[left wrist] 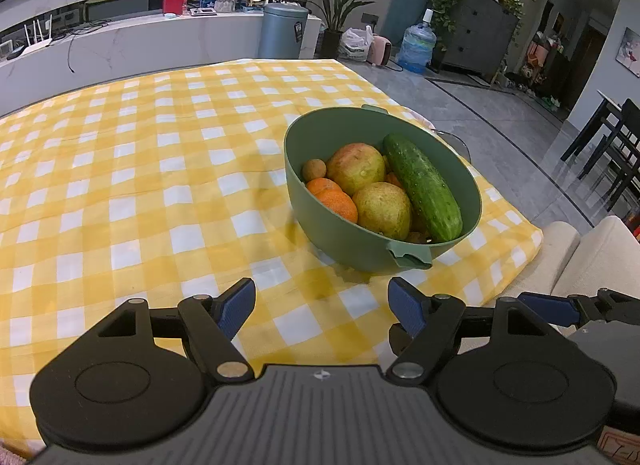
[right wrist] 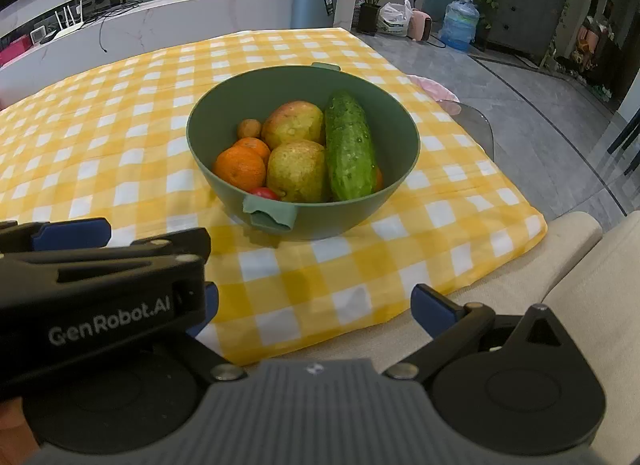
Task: Organize fruits
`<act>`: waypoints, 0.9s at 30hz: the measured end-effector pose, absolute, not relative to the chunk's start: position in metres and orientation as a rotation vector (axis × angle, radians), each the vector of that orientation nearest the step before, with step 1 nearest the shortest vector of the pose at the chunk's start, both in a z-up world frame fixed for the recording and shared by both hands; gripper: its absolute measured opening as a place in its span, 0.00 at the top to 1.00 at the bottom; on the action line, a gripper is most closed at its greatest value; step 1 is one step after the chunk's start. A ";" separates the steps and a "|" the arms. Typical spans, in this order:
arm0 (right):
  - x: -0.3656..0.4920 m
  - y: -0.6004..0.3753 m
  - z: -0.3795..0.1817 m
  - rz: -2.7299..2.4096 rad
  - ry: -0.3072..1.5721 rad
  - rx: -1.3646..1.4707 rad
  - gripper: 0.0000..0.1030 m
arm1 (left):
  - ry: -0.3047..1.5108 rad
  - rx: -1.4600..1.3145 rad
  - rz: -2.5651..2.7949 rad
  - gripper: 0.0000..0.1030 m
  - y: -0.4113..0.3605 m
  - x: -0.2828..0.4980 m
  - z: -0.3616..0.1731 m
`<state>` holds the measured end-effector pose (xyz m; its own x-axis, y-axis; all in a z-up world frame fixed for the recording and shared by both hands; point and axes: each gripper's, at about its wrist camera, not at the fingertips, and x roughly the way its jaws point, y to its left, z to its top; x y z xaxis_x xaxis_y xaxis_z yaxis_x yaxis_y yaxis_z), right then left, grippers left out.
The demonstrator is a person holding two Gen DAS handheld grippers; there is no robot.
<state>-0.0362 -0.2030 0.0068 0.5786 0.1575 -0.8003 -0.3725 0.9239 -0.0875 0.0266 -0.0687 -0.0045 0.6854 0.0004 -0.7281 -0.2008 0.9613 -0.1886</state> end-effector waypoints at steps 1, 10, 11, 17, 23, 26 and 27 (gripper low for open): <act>-0.036 -0.203 0.007 0.314 0.903 -0.259 0.04 | 0.810 -0.263 0.114 0.14 -0.069 0.026 -0.004; -0.037 -0.203 0.006 0.317 0.900 -0.270 0.04 | 0.816 -0.261 0.109 0.14 -0.069 0.026 -0.004; -0.036 -0.202 0.006 0.317 0.900 -0.270 0.04 | 0.817 -0.261 0.108 0.14 -0.070 0.026 -0.004; -0.037 -0.203 0.007 0.318 0.899 -0.274 0.04 | 0.817 -0.263 0.109 0.14 -0.070 0.026 -0.004; -0.037 -0.203 0.006 0.317 0.901 -0.279 0.04 | 0.824 -0.263 0.108 0.14 -0.070 0.026 -0.004; -0.037 -0.202 0.007 0.317 0.898 -0.285 0.04 | 0.834 -0.274 0.100 0.14 -0.069 0.027 -0.008; -0.038 -0.202 0.007 0.316 0.897 -0.290 0.04 | 0.834 -0.272 0.101 0.14 -0.070 0.026 -0.008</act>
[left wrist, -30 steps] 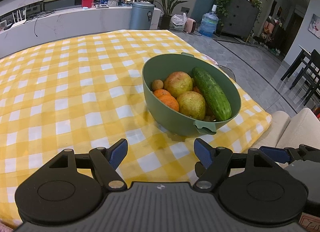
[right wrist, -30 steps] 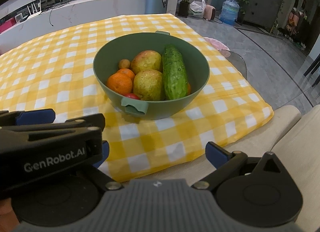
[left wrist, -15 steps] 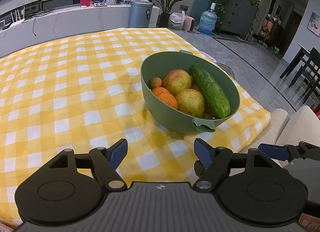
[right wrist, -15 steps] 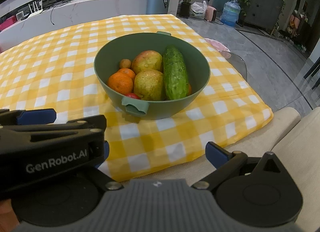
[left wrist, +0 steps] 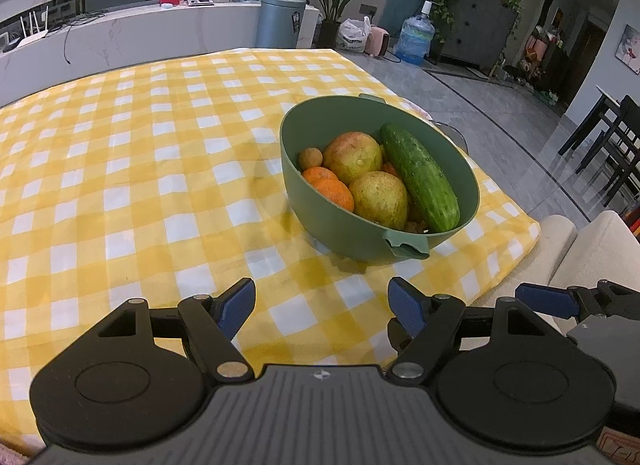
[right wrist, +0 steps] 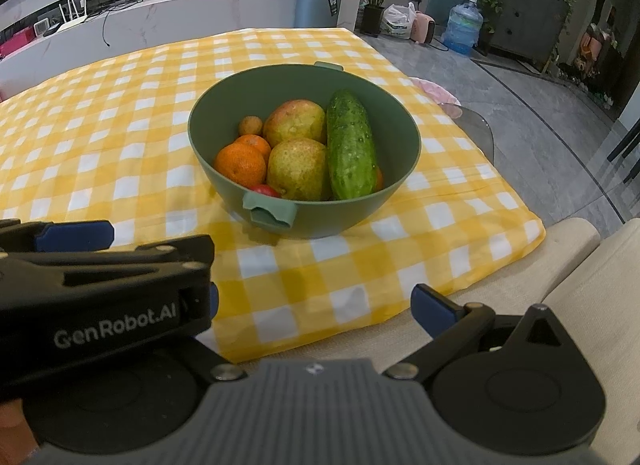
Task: Organize fruits
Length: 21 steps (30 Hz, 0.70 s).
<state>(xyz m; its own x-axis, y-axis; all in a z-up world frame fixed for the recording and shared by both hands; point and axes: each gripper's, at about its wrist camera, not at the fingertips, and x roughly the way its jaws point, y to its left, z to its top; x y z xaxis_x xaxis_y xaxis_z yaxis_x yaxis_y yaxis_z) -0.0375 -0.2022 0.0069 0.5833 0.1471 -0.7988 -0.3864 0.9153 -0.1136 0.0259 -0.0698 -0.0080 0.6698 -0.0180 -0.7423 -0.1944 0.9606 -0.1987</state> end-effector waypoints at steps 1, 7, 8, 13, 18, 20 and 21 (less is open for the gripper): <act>-0.038 -0.202 0.006 0.317 0.897 -0.293 0.04 | 0.833 -0.272 0.101 0.14 -0.069 0.026 -0.008; -0.037 -0.202 0.006 0.320 0.897 -0.297 0.04 | 0.836 -0.274 0.098 0.14 -0.069 0.026 -0.009; -0.037 -0.202 0.006 0.320 0.897 -0.297 0.04 | 0.837 -0.276 0.098 0.14 -0.068 0.025 -0.009; -0.037 -0.201 0.006 0.322 0.899 -0.297 0.04 | 0.841 -0.276 0.098 0.14 -0.068 0.026 -0.009; -0.037 -0.201 0.005 0.326 0.901 -0.297 0.04 | 0.848 -0.280 0.097 0.14 -0.067 0.027 -0.010; -0.037 -0.201 0.004 0.326 0.902 -0.297 0.04 | 0.848 -0.280 0.096 0.14 -0.067 0.027 -0.010; -0.037 -0.201 0.004 0.327 0.901 -0.297 0.04 | 0.848 -0.281 0.096 0.14 -0.067 0.027 -0.010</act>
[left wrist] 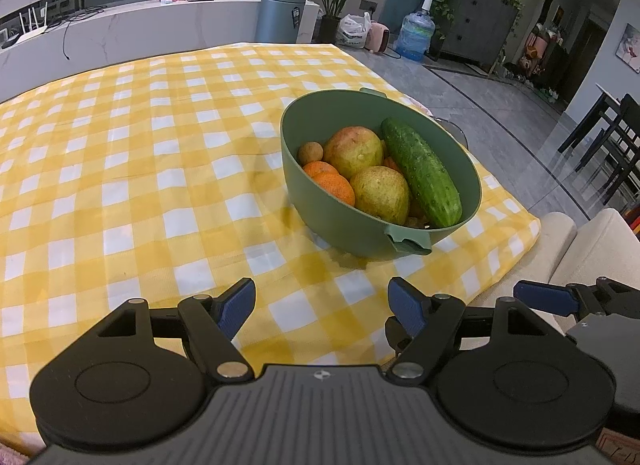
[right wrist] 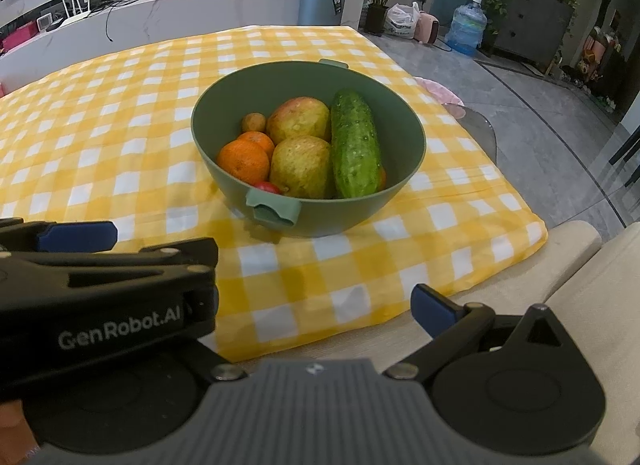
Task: Organize fruits
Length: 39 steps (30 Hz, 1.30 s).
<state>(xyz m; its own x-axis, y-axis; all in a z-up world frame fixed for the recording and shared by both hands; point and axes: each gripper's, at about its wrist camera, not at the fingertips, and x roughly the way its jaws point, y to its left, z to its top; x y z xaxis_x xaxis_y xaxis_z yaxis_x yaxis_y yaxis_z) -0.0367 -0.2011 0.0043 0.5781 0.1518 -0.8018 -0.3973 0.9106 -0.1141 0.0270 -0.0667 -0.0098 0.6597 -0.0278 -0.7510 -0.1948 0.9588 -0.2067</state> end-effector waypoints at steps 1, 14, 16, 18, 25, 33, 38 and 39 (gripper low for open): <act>-0.037 -0.201 0.004 0.327 0.901 -0.297 0.04 | 0.849 -0.281 0.096 0.14 -0.067 0.027 -0.010; -0.036 -0.202 0.004 0.328 0.901 -0.298 0.04 | 0.853 -0.279 0.098 0.14 -0.067 0.027 -0.010; -0.037 -0.202 0.004 0.328 0.902 -0.296 0.04 | 0.854 -0.279 0.099 0.14 -0.066 0.027 -0.010; -0.037 -0.201 0.004 0.331 0.901 -0.296 0.04 | 0.854 -0.280 0.100 0.14 -0.066 0.027 -0.010; -0.037 -0.201 0.005 0.338 0.906 -0.289 0.04 | 0.857 -0.284 0.091 0.14 -0.065 0.028 -0.009; -0.036 -0.201 0.003 0.364 0.910 -0.255 0.04 | 0.861 -0.286 0.086 0.14 -0.064 0.028 -0.007; -0.036 -0.201 0.003 0.374 0.910 -0.234 0.05 | 0.858 -0.282 0.095 0.14 -0.064 0.028 -0.007; -0.037 -0.200 0.003 0.372 0.908 -0.239 0.04 | 0.857 -0.280 0.098 0.14 -0.064 0.028 -0.007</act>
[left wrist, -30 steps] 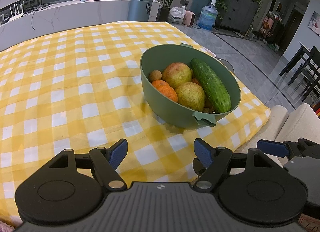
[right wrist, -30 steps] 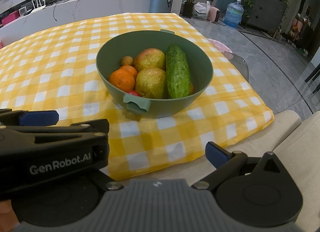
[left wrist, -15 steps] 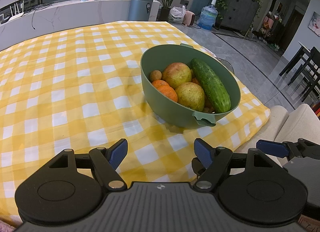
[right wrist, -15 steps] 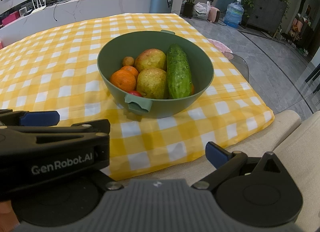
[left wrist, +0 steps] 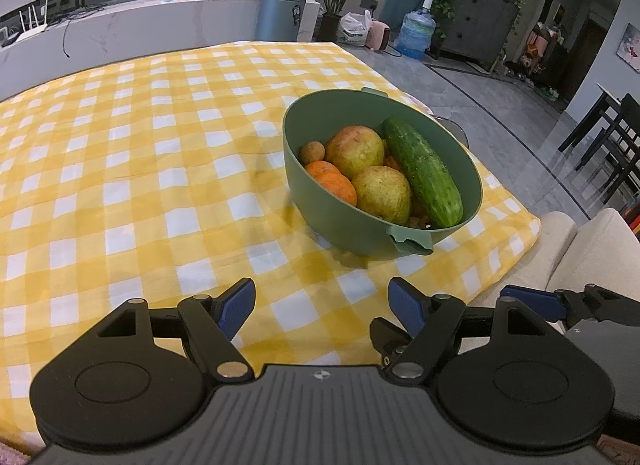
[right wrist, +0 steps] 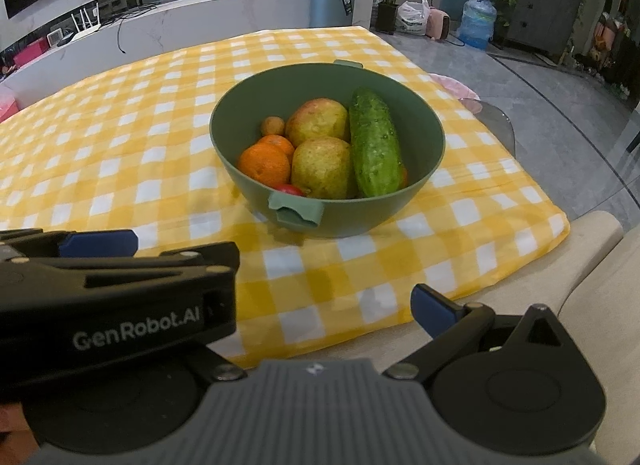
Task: Organize fruits
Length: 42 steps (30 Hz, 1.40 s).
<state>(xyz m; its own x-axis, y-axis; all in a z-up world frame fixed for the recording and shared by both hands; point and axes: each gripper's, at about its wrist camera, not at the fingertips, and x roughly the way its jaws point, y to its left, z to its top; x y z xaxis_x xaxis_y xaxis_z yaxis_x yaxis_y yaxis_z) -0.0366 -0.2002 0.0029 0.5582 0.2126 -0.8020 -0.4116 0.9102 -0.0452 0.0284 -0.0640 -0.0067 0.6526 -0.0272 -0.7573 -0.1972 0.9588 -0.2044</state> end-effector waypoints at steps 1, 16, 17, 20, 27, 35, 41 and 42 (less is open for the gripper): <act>-0.037 -0.200 0.003 0.371 0.906 -0.241 0.05 | 0.858 -0.281 0.098 0.14 -0.064 0.028 -0.007; -0.037 -0.201 0.005 0.356 0.902 -0.262 0.05 | 0.858 -0.276 0.099 0.14 -0.064 0.028 -0.007; -0.037 -0.201 0.005 0.355 0.902 -0.264 0.05 | 0.859 -0.273 0.100 0.14 -0.064 0.028 -0.007; -0.037 -0.201 0.004 0.354 0.904 -0.269 0.05 | 0.860 -0.267 0.102 0.14 -0.064 0.027 -0.006; -0.037 -0.201 0.004 0.353 0.903 -0.268 0.05 | 0.863 -0.267 0.105 0.14 -0.064 0.028 -0.006; -0.037 -0.200 0.004 0.357 0.903 -0.259 0.05 | 0.863 -0.269 0.103 0.14 -0.064 0.028 -0.005; -0.037 -0.199 0.005 0.359 0.899 -0.261 0.05 | 0.860 -0.275 0.100 0.14 -0.061 0.029 -0.004; -0.037 -0.199 0.004 0.359 0.900 -0.261 0.05 | 0.861 -0.274 0.100 0.14 -0.060 0.029 -0.004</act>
<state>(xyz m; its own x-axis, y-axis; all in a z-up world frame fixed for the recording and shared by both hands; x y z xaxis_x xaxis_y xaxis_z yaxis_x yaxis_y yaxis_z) -0.0371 -0.1994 0.0045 0.5686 0.1940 -0.7994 -0.4095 0.9096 -0.0705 0.0287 -0.0601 -0.0038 0.6498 -0.0232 -0.7597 -0.1972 0.9602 -0.1980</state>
